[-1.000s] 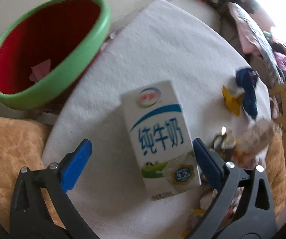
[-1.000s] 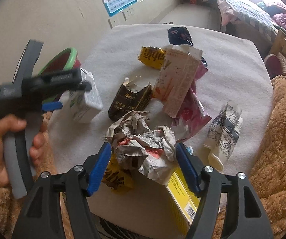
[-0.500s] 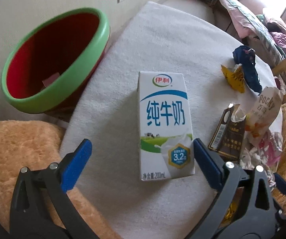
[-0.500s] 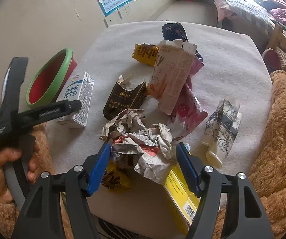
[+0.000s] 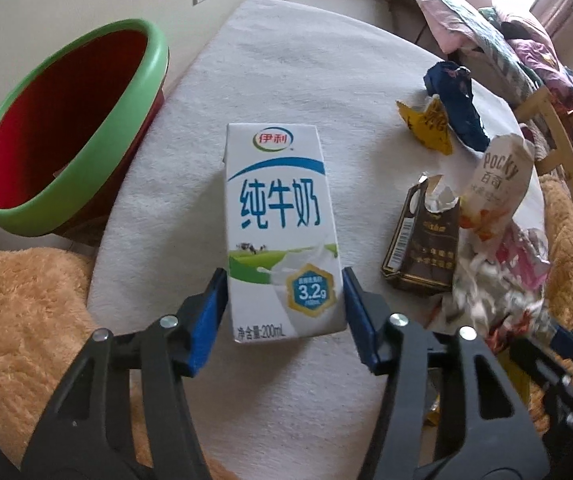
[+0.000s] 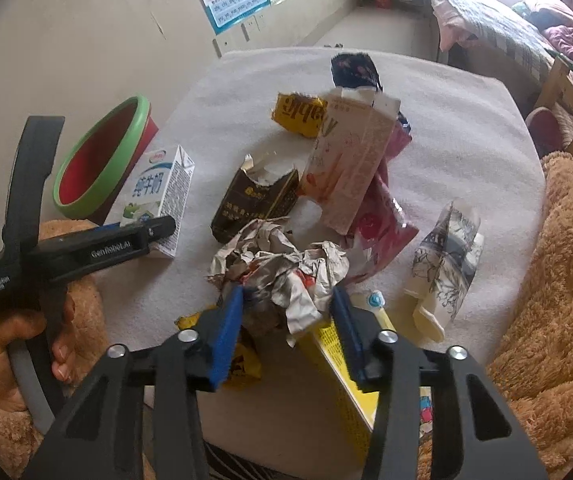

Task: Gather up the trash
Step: 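Grasp the white milk carton with the left tool, then lift the milk carton toward the red bin while the right tool lifts the foil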

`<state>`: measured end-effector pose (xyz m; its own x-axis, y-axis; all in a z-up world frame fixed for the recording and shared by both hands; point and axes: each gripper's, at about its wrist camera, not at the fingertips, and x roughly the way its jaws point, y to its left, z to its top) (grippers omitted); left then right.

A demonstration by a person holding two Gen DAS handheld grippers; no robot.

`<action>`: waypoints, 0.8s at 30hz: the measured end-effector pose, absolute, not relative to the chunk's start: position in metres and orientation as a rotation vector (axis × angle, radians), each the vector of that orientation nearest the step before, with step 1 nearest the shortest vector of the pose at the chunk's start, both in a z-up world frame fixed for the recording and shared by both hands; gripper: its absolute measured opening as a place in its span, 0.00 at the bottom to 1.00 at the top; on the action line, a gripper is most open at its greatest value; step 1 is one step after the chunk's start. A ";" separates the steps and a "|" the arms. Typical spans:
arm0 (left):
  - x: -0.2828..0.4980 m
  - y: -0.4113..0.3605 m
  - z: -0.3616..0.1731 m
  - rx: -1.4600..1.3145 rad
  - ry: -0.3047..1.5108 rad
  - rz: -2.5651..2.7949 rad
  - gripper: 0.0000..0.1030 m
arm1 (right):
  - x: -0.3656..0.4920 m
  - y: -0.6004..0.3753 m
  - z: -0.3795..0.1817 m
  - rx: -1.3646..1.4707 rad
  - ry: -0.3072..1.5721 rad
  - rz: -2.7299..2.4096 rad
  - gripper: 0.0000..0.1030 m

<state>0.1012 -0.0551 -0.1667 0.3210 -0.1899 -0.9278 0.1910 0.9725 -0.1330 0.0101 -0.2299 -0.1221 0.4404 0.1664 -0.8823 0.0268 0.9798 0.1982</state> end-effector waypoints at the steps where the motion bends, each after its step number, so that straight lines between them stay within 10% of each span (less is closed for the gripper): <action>1: 0.101 -0.055 -0.167 -0.001 1.218 -0.250 0.53 | 0.010 -0.230 -0.121 0.192 1.107 0.085 0.33; 14: 0.108 -0.045 -0.179 -0.032 1.277 -0.193 0.76 | 0.012 -0.230 -0.122 0.197 1.109 0.084 0.33; 19: 0.105 -0.047 -0.174 -0.041 1.250 -0.231 0.51 | 0.012 -0.233 -0.123 0.213 1.107 0.083 0.33; 24: 0.101 -0.040 -0.161 -0.086 1.189 -0.231 0.51 | 0.010 -0.233 -0.118 0.210 1.085 0.072 0.33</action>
